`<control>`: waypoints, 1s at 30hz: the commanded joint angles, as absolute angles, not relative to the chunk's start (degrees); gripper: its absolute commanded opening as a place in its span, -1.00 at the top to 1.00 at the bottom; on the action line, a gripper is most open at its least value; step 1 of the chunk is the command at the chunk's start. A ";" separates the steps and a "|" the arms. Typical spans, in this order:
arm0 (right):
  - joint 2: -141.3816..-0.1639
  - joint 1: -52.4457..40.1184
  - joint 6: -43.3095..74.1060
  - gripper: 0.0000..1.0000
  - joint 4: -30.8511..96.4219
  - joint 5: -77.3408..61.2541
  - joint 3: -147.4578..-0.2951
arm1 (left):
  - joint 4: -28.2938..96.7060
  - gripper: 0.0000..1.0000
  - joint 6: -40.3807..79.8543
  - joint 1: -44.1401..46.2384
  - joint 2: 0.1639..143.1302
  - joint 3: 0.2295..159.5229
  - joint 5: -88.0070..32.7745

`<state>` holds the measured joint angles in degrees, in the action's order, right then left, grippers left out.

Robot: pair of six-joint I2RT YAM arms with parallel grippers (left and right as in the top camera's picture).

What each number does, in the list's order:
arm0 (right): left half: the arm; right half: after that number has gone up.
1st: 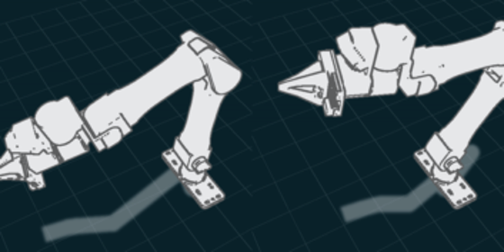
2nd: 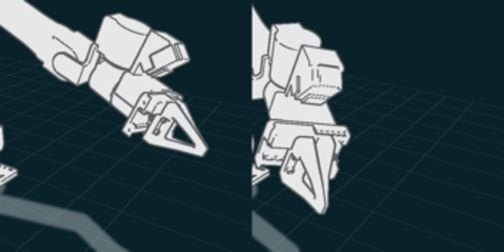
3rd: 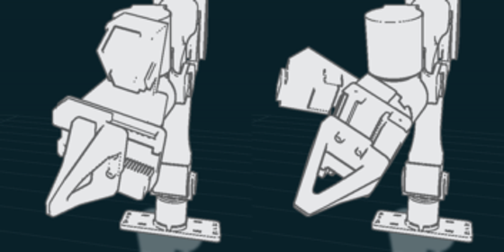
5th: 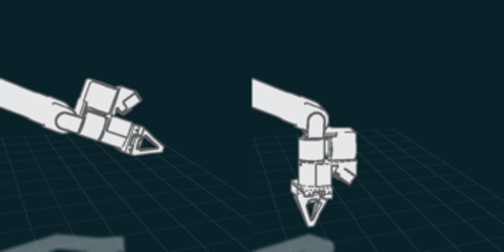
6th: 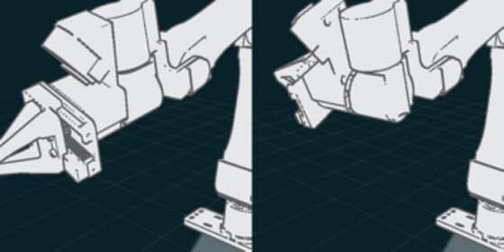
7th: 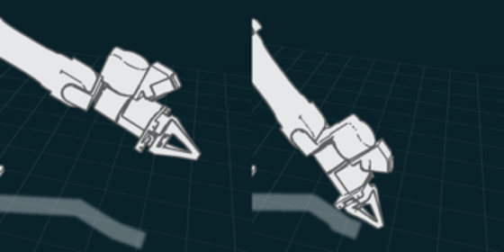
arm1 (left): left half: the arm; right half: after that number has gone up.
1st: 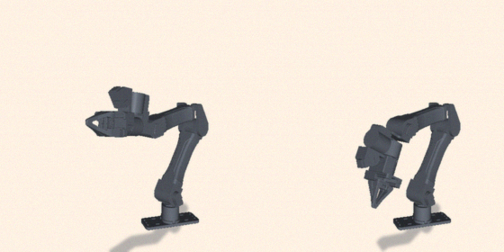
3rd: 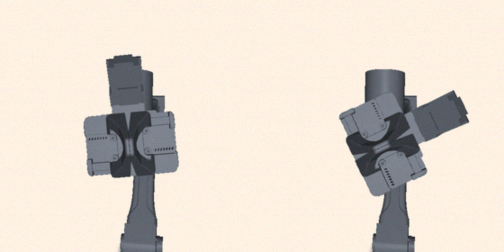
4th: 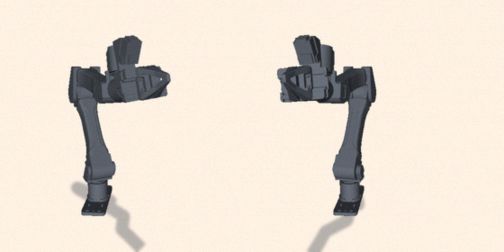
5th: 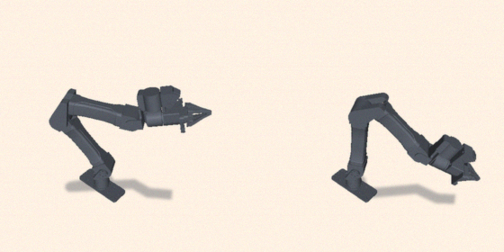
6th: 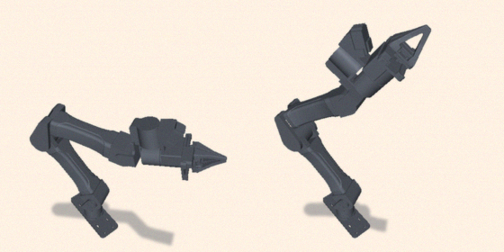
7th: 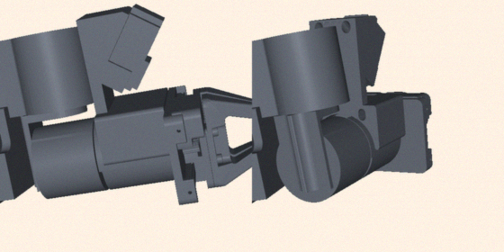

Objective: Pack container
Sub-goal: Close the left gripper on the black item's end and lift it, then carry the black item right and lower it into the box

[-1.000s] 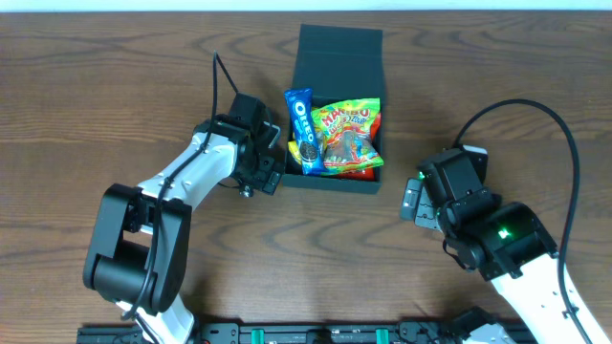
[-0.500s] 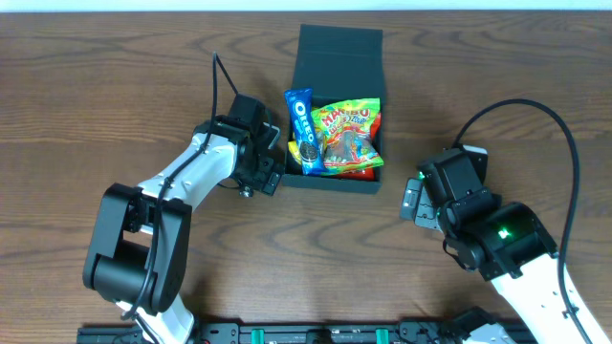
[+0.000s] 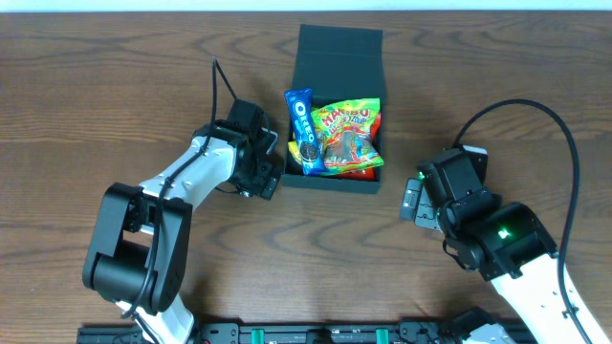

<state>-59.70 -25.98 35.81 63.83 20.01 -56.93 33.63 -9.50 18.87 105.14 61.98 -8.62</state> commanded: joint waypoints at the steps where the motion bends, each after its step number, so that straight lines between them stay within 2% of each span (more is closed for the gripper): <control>1: -59.24 -25.52 36.84 -0.98 63.88 21.26 -56.45 | 33.61 -0.69 -10.20 18.87 105.75 61.58 -8.62; 9: -59.27 -25.52 36.84 -0.99 63.88 21.89 -56.45 | 33.52 -0.27 -10.20 18.85 105.75 61.58 -8.62; 17: -59.27 -25.52 36.84 -0.99 63.88 21.89 -56.45 | 32.67 -0.01 -10.07 18.85 105.75 61.58 -8.62; 20: -59.24 -25.52 36.84 -0.99 63.88 22.13 -56.45 | 32.51 0.17 -10.07 18.85 105.75 61.58 -8.62; 24: -59.27 -25.52 36.84 -0.98 63.88 22.13 -56.45 | 32.29 0.28 -10.07 18.85 105.75 61.58 -8.62; 30: -59.27 -25.52 36.84 -0.98 63.88 22.31 -56.45 | 32.27 0.57 -8.69 18.87 105.73 61.58 -8.62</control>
